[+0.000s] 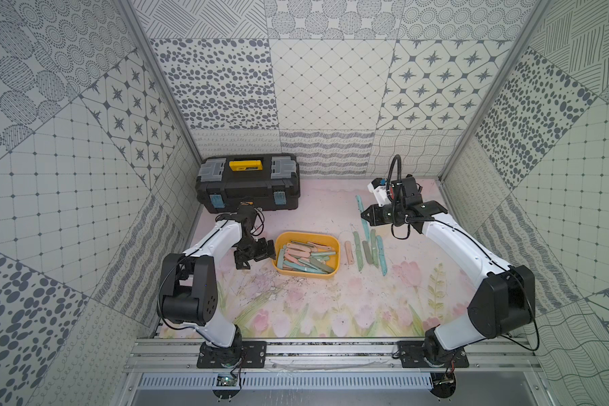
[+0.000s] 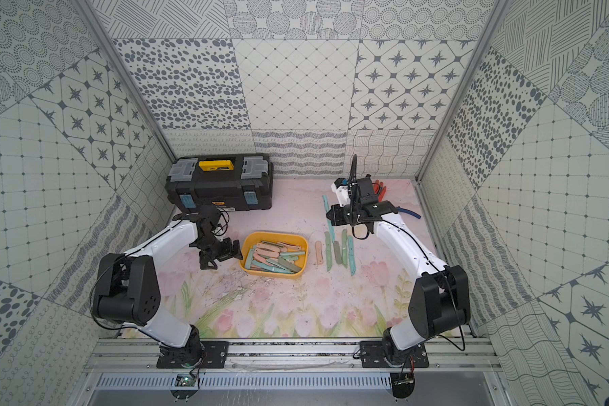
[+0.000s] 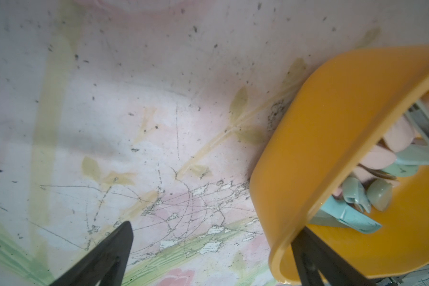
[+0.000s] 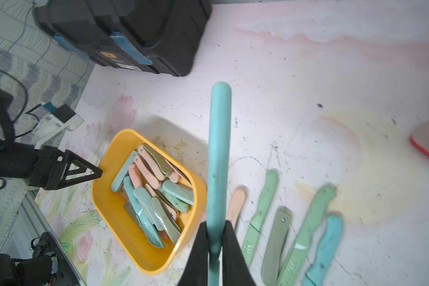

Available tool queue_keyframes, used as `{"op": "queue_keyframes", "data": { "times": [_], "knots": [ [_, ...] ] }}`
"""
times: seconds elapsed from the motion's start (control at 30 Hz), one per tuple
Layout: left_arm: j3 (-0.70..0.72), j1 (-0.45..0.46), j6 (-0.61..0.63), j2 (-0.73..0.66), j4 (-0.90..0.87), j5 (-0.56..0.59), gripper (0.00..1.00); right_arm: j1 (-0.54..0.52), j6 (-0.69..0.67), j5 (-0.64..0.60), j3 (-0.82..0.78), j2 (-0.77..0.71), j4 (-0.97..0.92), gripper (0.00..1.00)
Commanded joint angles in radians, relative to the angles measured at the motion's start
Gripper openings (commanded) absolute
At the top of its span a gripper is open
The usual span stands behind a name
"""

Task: Take the fruit knife out of the storage box
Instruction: Place the fruit knife at the center of the board.

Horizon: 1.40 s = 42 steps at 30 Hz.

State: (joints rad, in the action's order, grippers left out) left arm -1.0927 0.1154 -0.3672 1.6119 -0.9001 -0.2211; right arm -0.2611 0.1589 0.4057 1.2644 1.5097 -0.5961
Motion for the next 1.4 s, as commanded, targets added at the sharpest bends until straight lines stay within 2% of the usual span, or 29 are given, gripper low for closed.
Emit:
{"op": "queue_keyframes", "data": {
  "times": [0.0, 0.2, 0.33, 0.43, 0.7, 0.87, 1.2, 1.37],
  "knots": [
    [-0.01, -0.012, -0.012, 0.005, -0.016, 0.0, 0.98, 0.069, 0.035, 0.096, -0.048, -0.05, 0.014, 0.02],
    [-0.009, -0.011, -0.013, 0.009, -0.013, -0.002, 0.98, 0.203, 0.02, 0.181, -0.142, -0.02, -0.024, 0.02],
    [-0.009, -0.011, -0.013, 0.007, -0.013, -0.002, 0.98, 0.246, 0.0, 0.153, -0.167, 0.029, -0.053, 0.01],
    [-0.009, -0.011, -0.013, 0.005, -0.013, -0.002, 0.98, 0.248, -0.026, 0.076, -0.149, 0.084, -0.106, 0.0],
    [-0.007, -0.011, -0.013, 0.005, -0.011, -0.004, 0.98, 0.25, -0.05, -0.024, -0.135, 0.179, -0.168, 0.0],
    [-0.007, -0.011, -0.013, 0.005, -0.012, -0.004, 0.98, 0.25, -0.05, -0.057, -0.135, 0.216, -0.173, 0.0],
    [-0.008, -0.012, -0.013, 0.008, -0.013, -0.002, 0.98, 0.247, -0.047, -0.041, -0.146, 0.262, -0.149, 0.0],
    [-0.009, -0.012, -0.013, 0.008, -0.014, -0.002, 0.98, 0.245, -0.042, -0.05, -0.142, 0.291, -0.152, 0.04]
  ]
}}
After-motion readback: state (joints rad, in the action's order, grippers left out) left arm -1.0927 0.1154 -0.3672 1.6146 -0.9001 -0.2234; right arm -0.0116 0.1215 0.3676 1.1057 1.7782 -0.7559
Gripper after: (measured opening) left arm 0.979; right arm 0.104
